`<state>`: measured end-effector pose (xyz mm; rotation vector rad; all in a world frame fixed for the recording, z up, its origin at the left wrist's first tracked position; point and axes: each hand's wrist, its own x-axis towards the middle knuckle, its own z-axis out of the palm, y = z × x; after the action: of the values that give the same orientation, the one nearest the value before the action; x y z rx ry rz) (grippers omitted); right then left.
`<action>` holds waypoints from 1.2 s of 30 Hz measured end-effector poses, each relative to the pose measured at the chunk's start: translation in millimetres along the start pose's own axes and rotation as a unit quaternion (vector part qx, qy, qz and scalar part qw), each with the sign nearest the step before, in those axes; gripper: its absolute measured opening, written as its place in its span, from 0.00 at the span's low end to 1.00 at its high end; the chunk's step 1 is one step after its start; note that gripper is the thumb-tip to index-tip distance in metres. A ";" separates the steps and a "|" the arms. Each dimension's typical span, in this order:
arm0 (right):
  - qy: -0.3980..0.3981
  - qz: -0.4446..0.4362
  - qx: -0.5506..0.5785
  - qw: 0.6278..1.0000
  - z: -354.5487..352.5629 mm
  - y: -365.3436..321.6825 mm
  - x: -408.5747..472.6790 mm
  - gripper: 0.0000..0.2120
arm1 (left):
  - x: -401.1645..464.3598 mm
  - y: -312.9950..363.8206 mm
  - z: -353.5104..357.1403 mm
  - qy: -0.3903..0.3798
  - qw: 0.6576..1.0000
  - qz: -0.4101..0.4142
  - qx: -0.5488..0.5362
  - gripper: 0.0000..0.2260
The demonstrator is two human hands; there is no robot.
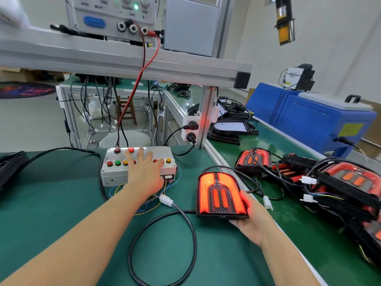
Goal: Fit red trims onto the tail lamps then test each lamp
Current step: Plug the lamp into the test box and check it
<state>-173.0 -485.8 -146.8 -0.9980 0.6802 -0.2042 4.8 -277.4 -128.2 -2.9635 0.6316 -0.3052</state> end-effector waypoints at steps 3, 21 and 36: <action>-0.005 -0.004 -0.002 1.000 -0.4 0.3 -0.2 0.14 | -0.9 -0.4 0.2 -0.002 1.000 -0.001 0.000 0.27; -0.008 -0.050 -0.097 0.994 -2.5 -7.1 -11.0 0.15 | 5.1 -1.7 -3.5 -0.011 1.000 0.004 0.007 0.26; -0.011 -0.423 -0.661 0.620 87.6 13.1 -33.7 0.13 | 10.9 -2.9 -1.9 -0.015 1.000 0.008 0.014 0.26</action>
<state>-147.5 -401.5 -111.7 -2.7610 0.1561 -0.5408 15.3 -279.3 -124.1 -2.9289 0.6420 -0.2651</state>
